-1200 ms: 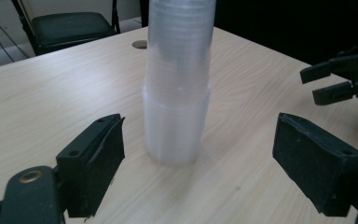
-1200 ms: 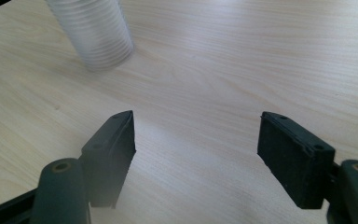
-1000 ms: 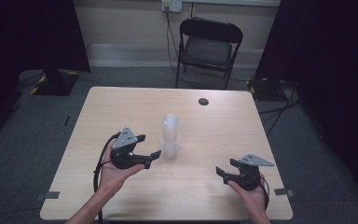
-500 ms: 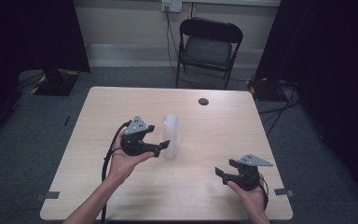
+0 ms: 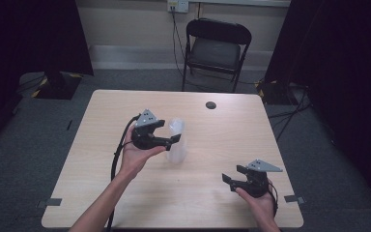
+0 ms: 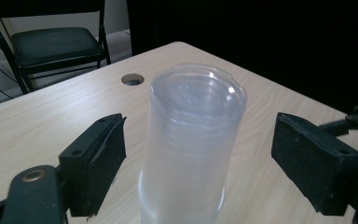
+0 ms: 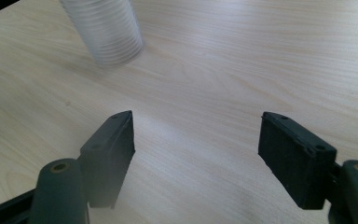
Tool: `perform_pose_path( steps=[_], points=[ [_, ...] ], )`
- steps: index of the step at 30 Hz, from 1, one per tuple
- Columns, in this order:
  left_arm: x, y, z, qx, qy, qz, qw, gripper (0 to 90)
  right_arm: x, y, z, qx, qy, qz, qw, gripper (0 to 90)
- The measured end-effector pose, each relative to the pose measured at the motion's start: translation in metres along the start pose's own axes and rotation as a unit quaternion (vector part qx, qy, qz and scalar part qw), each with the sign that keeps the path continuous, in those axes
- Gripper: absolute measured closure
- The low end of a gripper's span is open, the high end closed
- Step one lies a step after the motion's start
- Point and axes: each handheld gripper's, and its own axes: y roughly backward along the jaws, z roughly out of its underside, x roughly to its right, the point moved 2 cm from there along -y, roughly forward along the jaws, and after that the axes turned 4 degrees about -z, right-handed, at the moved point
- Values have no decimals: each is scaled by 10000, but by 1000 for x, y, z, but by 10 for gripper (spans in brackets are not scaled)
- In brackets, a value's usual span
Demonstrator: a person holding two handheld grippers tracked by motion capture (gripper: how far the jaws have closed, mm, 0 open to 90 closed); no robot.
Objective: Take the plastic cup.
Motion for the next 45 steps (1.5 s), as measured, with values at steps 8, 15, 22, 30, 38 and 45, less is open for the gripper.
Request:
perform_pose_path(
  steps=[8,15,22,30,38,45],
  points=[
    [-5,-16,3,-12,120,86,9999,158,0,-1,0,-35,-13,-35,10000,265],
    [-3,-37,6,-207,21,134,9997,160,1,0,0,-52,-9,-57,10000,269],
    [-3,-44,13,-278,-26,4,9996,185,2,0,1,-62,-18,-59,10000,269],
    [-5,-46,17,-336,-112,-30,9994,185,2,-1,2,-76,-33,-70,9999,274],
    [-4,-52,21,-381,-104,-93,9992,241,3,-1,3,-87,-37,-64,9999,274],
    [-2,-51,22,-420,-119,-56,9990,270,3,-1,3,-84,-44,-77,9999,275]
  ],
)
